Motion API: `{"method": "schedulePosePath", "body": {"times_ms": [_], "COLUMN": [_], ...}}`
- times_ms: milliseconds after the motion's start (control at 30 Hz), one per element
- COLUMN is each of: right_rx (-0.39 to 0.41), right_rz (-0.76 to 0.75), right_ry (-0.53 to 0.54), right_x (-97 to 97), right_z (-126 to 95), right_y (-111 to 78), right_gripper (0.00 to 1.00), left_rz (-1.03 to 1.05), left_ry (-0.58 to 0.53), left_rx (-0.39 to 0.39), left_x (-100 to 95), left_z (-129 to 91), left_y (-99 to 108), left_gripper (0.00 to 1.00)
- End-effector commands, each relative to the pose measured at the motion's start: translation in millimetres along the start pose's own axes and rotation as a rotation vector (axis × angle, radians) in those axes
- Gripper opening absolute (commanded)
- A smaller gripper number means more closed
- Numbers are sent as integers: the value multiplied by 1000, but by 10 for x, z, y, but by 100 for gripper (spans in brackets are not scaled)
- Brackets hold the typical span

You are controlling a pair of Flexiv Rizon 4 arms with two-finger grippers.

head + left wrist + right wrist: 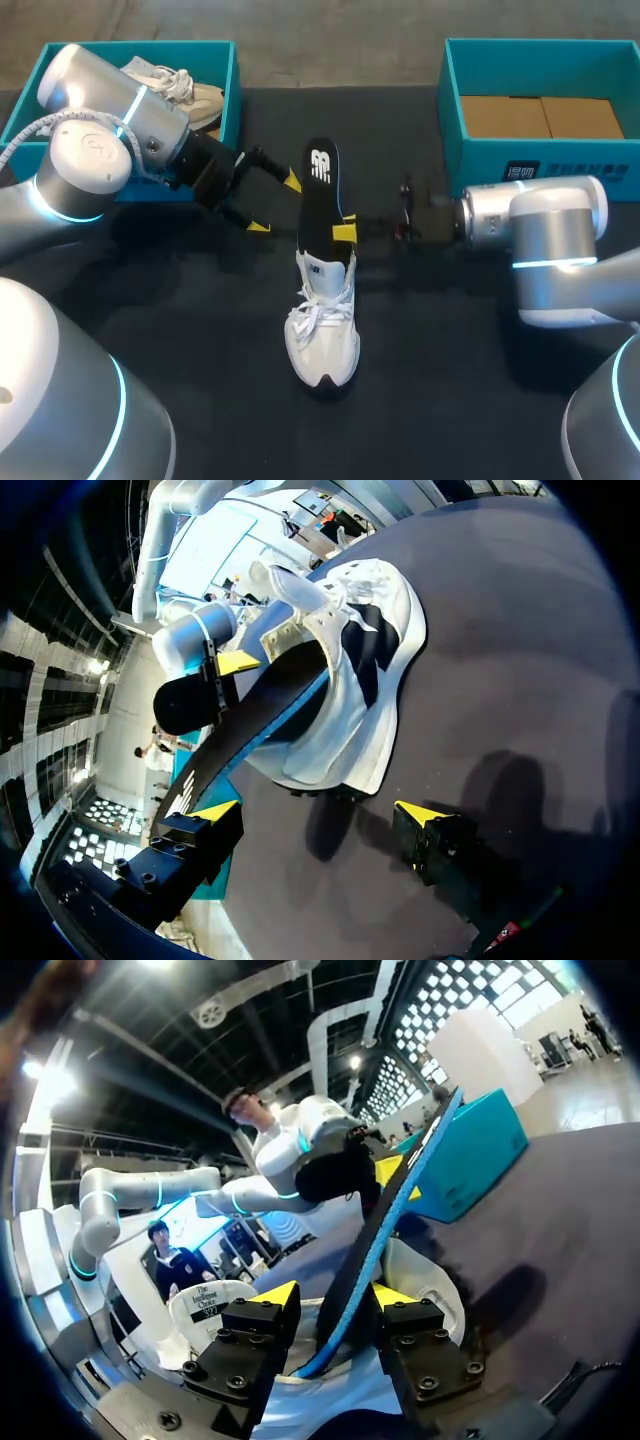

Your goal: Take the shoe out of the shoebox, open the shoe tongue, remove and reinsert the insole, then place the shoe into the shoebox

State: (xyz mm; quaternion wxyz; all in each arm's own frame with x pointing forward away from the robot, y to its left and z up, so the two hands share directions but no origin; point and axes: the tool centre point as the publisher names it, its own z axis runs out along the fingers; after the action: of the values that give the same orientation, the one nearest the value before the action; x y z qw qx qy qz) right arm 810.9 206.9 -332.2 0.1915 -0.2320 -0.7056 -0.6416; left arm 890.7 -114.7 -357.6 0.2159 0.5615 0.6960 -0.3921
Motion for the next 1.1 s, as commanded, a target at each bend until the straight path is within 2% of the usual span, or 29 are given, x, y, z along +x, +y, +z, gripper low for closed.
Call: {"method": "schedulePosePath", "body": {"times_ms": [33,500,800,867,900,933,1100], "right_rx": [16,36,46,52,54,60,63], "right_rz": [0,-2,14,24,25,28,27], "right_ry": [-2,-2,-18,-26,-26,-29,-29], "right_x": [12,11,-23,-34,-36,-39,-29], "right_z": [17,41,43,49,50,54,58], "right_y": [59,151,167,167,167,167,173], "right_gripper": [43,40,35,21,18,0,0], "left_rz": [0,0,0,0,0,0,0], "left_ry": [0,0,0,0,0,0,0], "left_rx": [0,0,0,0,0,0,0], "left_x": [-1,-1,-1,-1,-1,-1,-1], "left_z": [7,7,7,7,7,7,7], "left_y": [3,3,3,3,3,3,3], "left_gripper": [100,100,100,100,100,100,100]}}
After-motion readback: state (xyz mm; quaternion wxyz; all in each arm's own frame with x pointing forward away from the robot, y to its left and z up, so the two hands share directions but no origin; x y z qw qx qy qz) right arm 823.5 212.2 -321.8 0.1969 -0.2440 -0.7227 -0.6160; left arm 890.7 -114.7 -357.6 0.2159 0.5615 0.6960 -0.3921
